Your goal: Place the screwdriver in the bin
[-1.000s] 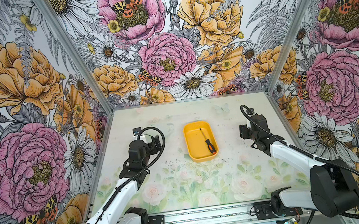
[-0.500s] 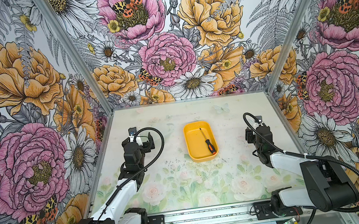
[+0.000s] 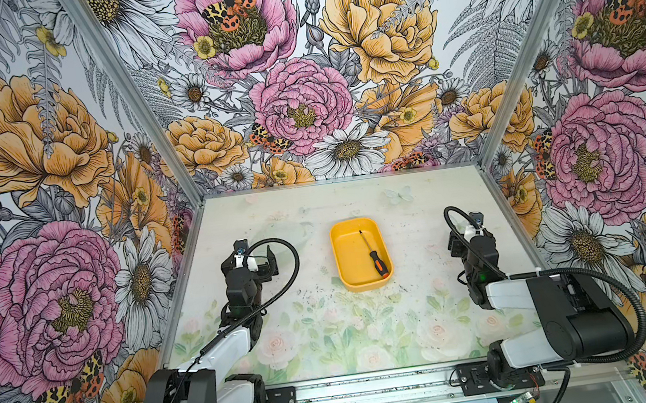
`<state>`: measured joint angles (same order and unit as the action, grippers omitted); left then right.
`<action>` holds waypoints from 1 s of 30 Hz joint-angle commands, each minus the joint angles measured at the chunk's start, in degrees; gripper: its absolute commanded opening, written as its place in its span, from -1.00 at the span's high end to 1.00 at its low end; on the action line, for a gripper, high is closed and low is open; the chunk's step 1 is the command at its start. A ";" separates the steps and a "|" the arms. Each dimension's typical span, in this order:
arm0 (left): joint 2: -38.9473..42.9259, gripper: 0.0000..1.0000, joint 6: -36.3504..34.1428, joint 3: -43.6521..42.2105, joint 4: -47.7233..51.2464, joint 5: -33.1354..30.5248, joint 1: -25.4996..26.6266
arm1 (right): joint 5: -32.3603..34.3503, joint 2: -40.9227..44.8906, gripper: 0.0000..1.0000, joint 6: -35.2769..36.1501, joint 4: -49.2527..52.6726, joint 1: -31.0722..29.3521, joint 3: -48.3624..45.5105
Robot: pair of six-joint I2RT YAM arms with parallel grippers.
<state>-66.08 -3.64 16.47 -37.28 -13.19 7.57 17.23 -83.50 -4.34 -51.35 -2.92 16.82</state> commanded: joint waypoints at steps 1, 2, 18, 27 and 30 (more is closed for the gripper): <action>-1.00 -0.98 -1.21 -1.07 -5.23 0.80 -0.54 | -2.17 -3.25 -0.42 1.10 -3.15 0.17 2.48; -1.55 -0.98 -1.16 -1.31 -6.35 0.80 -0.59 | -2.41 -4.38 -0.42 1.34 -2.99 0.11 3.16; -17.80 -0.98 -1.72 0.10 -21.51 3.87 -3.09 | -2.63 -4.34 -0.56 1.22 -2.46 0.19 3.41; -22.90 -0.98 2.45 5.07 -17.04 6.45 -7.20 | -2.59 -4.43 -0.73 1.21 -2.23 0.15 3.62; -22.80 -0.98 2.83 5.18 -16.61 6.07 -7.29 | -2.64 -4.37 -0.79 1.22 -2.20 0.19 3.58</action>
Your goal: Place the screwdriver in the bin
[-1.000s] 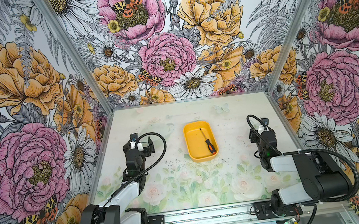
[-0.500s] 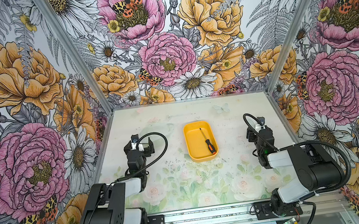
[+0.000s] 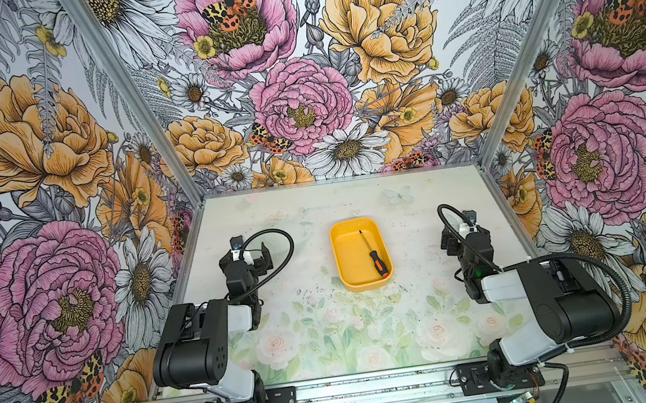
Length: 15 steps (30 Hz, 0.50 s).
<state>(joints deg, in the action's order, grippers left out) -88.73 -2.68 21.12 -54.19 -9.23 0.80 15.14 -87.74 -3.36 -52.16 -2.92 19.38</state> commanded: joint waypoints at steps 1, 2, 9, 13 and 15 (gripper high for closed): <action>0.04 -0.98 1.85 0.65 0.83 2.16 -0.55 | -0.55 -0.12 -0.81 0.27 -1.43 0.19 1.02; 0.06 -0.98 1.90 0.63 1.01 2.20 -0.53 | -0.53 -0.14 -0.83 0.23 -1.39 0.20 1.09; -0.04 -0.97 1.83 0.58 0.65 2.12 -0.46 | -0.47 -0.10 -0.99 0.22 -1.47 0.20 1.06; -0.04 -0.98 1.79 0.52 0.58 1.98 -0.45 | -0.52 -0.19 -0.99 0.26 -1.42 0.31 1.02; -0.04 -0.98 1.81 0.55 0.54 1.89 -0.40 | -0.63 -0.12 -0.99 0.18 -1.28 0.34 1.13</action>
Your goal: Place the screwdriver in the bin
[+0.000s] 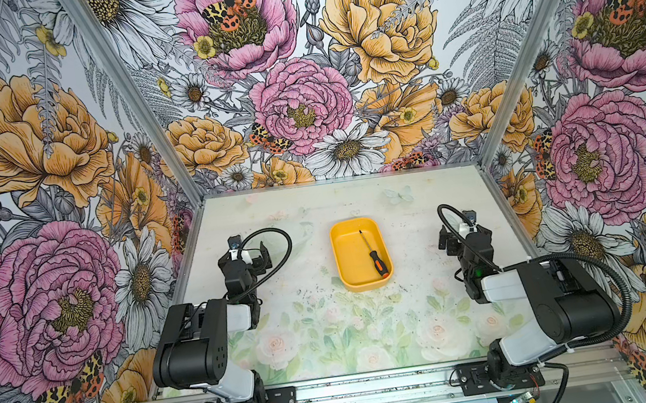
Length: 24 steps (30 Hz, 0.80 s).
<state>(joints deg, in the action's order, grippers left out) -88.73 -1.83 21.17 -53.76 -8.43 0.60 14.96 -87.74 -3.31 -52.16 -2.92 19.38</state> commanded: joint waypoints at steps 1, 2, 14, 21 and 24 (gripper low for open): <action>-0.04 -0.98 0.95 0.45 0.01 0.92 -0.10 | -0.46 -0.12 -0.99 0.19 -1.28 0.28 1.17; -0.04 -0.98 0.88 0.41 -0.04 0.72 -0.01 | -0.46 -0.09 -0.99 0.21 -1.30 0.28 1.13; -0.30 -0.98 -0.71 -1.73 -4.69 -6.17 2.91 | -0.45 -0.23 -0.99 0.22 -1.23 0.28 1.10; -0.30 -0.98 -0.71 -1.74 -4.73 -6.19 2.91 | -0.46 -0.23 -0.99 0.14 -1.23 0.28 1.10; -0.30 -0.98 -0.71 -1.72 -4.66 -6.16 2.91 | -0.46 -0.16 -0.99 0.16 -1.21 0.28 1.19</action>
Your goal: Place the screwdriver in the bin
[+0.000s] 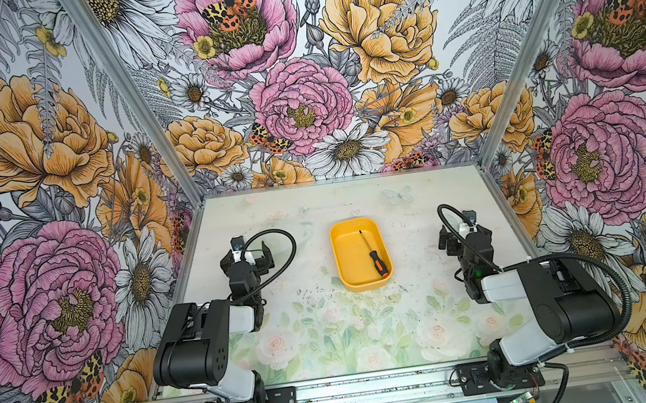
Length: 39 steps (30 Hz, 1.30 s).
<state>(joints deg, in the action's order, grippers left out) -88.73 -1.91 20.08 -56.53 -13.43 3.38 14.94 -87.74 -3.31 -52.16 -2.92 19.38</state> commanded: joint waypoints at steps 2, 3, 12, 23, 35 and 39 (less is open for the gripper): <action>-0.30 -0.98 -0.59 -0.63 -1.95 -1.20 0.14 | -0.44 -0.16 -0.99 0.18 -1.19 0.28 1.19; -0.28 -0.97 -0.58 -0.65 -1.92 -1.16 0.14 | -0.44 -0.19 -0.99 0.21 -1.24 0.28 1.20; -0.26 -0.98 -0.61 -0.57 -1.92 -1.16 0.14 | -0.52 -0.19 -0.99 0.12 -1.18 0.31 1.19; -0.30 -0.97 -0.57 -0.62 -1.92 -1.16 0.15 | -0.85 -0.22 -0.99 -0.03 -0.84 0.50 1.37; -0.28 -0.98 -0.53 -0.56 -1.70 -1.25 0.13 | -1.22 -0.15 -0.99 -0.08 -0.38 0.63 1.61; -0.30 -0.98 -0.44 -0.39 -1.33 -1.16 0.05 | -2.18 -0.23 -0.99 -0.26 0.22 1.07 1.98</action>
<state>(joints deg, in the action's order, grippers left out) -88.73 -1.91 20.08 -56.84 -13.76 3.38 14.11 -87.74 -3.33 -51.90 -2.24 19.90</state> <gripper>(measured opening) 0.988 0.995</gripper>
